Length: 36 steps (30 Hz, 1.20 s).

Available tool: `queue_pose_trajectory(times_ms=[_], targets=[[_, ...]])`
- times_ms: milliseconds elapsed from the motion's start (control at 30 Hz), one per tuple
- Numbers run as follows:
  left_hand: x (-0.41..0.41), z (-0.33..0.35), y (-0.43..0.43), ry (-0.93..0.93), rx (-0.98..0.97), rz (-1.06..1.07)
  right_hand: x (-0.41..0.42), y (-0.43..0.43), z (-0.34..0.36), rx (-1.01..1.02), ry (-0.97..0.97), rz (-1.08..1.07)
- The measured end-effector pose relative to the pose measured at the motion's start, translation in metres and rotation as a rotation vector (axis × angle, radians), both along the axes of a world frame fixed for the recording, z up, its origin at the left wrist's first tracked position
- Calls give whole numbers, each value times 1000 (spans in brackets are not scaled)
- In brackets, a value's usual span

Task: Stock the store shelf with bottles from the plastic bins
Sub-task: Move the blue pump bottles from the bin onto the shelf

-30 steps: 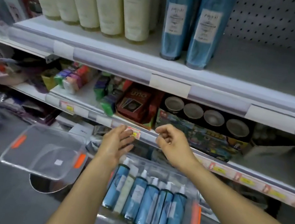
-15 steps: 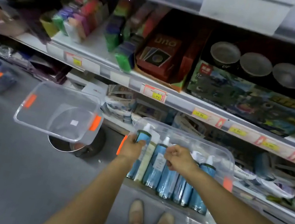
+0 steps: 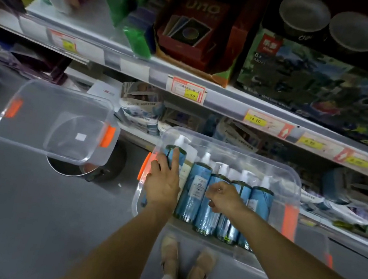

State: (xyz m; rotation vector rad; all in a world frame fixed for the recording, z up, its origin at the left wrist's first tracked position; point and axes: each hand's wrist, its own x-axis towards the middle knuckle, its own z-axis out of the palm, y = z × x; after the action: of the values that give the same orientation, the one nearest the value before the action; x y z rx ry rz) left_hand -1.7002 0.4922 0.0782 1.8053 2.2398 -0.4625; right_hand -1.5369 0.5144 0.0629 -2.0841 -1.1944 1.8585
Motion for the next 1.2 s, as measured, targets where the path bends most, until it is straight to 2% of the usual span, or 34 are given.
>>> queue_pose_trajectory(times_ms=[67,167,400,533,667,933,1067,1200], targets=[[0,-1,0,13,25,-29,-2,4,-4,2,-14,11],[-1,-2,2,-71,50,1,-8,11,-9,5,0,-5],[-14,-9,11,-500,20,206,-24,32,-21,10,16,-69],[-17,-20,10,-618,116,256,-30,54,-27,-45,54,-170],[-23,-30,12,-639,85,308,-34,63,-36,-172,77,-133],[-29,-31,12,-674,147,286,-31,83,-44,-278,56,-176],[-30,-30,12,-695,129,286,-23,90,-50,-255,65,-224],[-29,-27,11,-793,114,362,-17,90,-33,-183,75,-219]])
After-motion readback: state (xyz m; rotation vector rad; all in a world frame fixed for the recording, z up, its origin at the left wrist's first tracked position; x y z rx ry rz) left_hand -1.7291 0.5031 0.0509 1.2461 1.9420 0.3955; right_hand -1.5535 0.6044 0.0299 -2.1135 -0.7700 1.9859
